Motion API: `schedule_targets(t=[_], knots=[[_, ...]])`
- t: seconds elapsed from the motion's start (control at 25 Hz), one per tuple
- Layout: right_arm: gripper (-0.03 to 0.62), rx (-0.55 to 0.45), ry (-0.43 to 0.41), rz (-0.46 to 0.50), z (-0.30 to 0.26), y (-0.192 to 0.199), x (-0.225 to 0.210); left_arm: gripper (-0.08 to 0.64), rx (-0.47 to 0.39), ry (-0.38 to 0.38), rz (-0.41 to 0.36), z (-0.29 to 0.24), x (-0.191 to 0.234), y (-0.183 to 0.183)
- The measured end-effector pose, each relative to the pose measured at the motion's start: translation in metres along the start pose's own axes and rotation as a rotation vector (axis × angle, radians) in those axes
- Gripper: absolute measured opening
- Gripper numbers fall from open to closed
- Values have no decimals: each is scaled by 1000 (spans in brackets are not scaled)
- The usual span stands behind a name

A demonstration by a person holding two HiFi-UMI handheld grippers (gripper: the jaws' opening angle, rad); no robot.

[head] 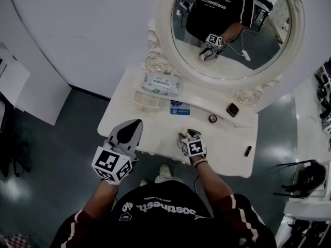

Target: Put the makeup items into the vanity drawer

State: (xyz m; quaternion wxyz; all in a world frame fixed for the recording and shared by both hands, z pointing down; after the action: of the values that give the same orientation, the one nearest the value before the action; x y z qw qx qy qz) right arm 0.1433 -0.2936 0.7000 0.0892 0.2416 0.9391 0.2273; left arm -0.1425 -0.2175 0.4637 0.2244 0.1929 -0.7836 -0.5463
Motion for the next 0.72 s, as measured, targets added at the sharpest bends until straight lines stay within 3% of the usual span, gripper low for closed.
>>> schedule_targets(t=[0.72], knots=[[212, -54, 62, -22, 58, 16, 67, 6, -70, 35, 10, 83, 10, 10]])
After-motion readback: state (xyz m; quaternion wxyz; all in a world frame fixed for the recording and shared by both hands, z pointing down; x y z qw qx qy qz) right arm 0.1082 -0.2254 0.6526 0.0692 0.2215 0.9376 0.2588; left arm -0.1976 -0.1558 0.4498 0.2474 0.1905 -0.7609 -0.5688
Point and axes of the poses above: the fingertips, and each gripper's own axes: z backward along the fingers, x to its left, y out of its underside, the point moved 10 cm from there along z, backward along the fingers, and after that the axes turned 12 degrees about x, right-handed, at the moved point
